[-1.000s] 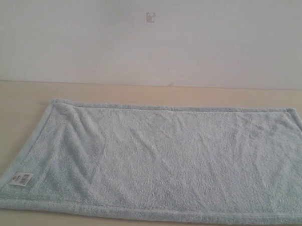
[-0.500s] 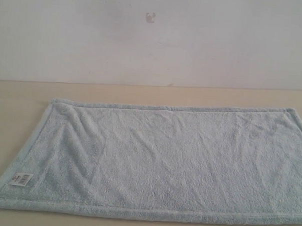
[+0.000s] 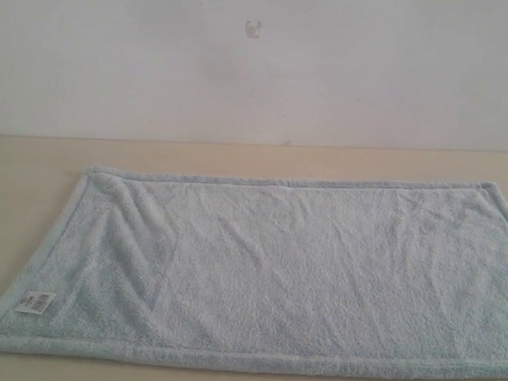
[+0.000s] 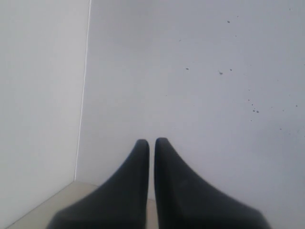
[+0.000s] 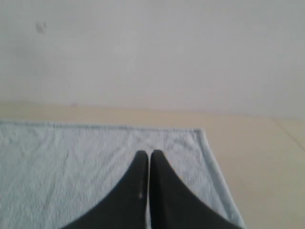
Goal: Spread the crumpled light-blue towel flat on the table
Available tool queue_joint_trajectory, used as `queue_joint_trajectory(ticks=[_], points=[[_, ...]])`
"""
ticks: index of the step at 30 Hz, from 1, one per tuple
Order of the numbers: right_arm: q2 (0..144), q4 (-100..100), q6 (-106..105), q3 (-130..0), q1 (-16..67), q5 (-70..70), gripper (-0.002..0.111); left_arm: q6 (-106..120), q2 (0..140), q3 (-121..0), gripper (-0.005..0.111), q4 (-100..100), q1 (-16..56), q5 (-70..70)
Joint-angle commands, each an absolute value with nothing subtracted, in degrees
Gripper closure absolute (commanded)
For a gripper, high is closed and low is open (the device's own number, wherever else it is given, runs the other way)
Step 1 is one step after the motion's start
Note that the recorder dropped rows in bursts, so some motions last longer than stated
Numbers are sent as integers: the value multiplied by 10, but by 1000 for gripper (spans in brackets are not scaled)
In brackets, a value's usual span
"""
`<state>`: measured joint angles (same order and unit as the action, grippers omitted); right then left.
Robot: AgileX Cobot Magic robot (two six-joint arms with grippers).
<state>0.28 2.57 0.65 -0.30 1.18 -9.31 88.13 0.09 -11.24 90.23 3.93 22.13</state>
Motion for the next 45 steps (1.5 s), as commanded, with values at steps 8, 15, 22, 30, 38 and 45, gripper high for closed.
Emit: queue_joint_trajectory(ticks=[8,15,22,30,38,45], points=[[0,34,10,0,9,-170,107,885,0,-111,103,904,39,224],[0,34,10,0,9,-170,107,885,0,-111,103,903,39,224],[0,34,10,0,9,-170,107,883,0,-108,103,544,32,234],[0,34,10,0,12,-170,107,315,0,-56,103,195,-47,131],[0,34,10,0,12,-170,107,-5,0,-16,103,-35,-67,-180],[0,33,10,0,12,-170,107,44,0,0,103,-4,-26,-180]])
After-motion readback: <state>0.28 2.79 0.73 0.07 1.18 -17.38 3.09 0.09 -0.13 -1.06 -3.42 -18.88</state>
